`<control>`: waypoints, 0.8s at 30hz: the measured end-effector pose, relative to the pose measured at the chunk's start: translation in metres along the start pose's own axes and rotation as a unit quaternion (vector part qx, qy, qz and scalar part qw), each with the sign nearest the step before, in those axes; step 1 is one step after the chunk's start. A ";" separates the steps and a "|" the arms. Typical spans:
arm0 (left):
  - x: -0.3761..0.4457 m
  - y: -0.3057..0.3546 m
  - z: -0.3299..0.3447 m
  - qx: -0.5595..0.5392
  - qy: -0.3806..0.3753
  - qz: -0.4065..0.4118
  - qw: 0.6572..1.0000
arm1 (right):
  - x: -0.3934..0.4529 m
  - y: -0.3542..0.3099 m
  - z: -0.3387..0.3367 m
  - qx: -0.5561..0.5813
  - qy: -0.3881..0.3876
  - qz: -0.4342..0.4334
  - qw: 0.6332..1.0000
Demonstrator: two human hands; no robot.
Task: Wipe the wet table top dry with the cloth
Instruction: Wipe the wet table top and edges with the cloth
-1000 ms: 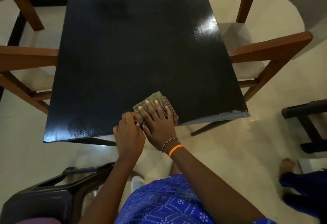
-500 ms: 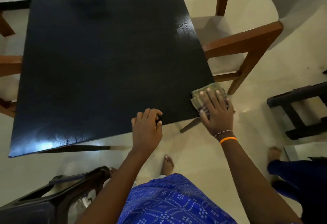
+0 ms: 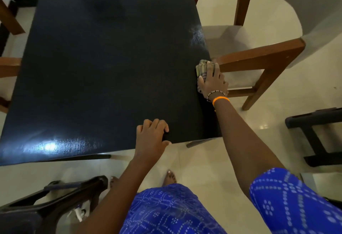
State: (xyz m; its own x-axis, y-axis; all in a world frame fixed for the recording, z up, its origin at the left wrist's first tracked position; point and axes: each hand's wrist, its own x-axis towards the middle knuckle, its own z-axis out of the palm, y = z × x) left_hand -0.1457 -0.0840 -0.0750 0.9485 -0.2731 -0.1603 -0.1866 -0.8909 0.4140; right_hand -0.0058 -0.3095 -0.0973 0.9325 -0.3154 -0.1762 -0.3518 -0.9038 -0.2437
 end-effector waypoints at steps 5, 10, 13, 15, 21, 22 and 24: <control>-0.003 0.003 0.004 -0.003 0.014 -0.010 1.000 | 0.007 0.000 -0.002 0.038 -0.012 0.016 0.999; -0.010 0.004 0.012 -0.020 0.024 -0.021 0.999 | -0.055 0.026 0.005 0.064 -0.007 0.045 0.997; -0.019 0.001 0.016 -0.045 0.046 -0.046 0.997 | -0.104 0.045 0.013 0.060 0.014 0.050 0.997; -0.027 -0.002 0.016 -0.071 0.062 -0.052 0.994 | -0.133 0.053 0.019 0.054 0.034 0.060 0.996; -0.054 -0.028 0.000 -0.140 0.106 -0.064 0.982 | -0.181 0.025 0.039 0.204 0.126 0.245 0.939; -0.059 -0.035 -0.004 -0.149 0.114 -0.074 0.979 | -0.182 0.013 0.040 0.251 0.142 0.298 0.910; -0.067 -0.050 -0.013 -0.173 0.136 -0.105 0.970 | -0.179 -0.009 0.040 0.322 0.162 0.386 0.849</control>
State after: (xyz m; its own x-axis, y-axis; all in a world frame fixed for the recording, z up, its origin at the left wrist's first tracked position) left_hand -0.1972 -0.0167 -0.0734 0.9975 0.0490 -0.0508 0.0705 -0.7291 0.6808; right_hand -0.1723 -0.2331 -0.1014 0.3416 -0.8989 -0.2745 -0.7430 -0.0795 -0.6646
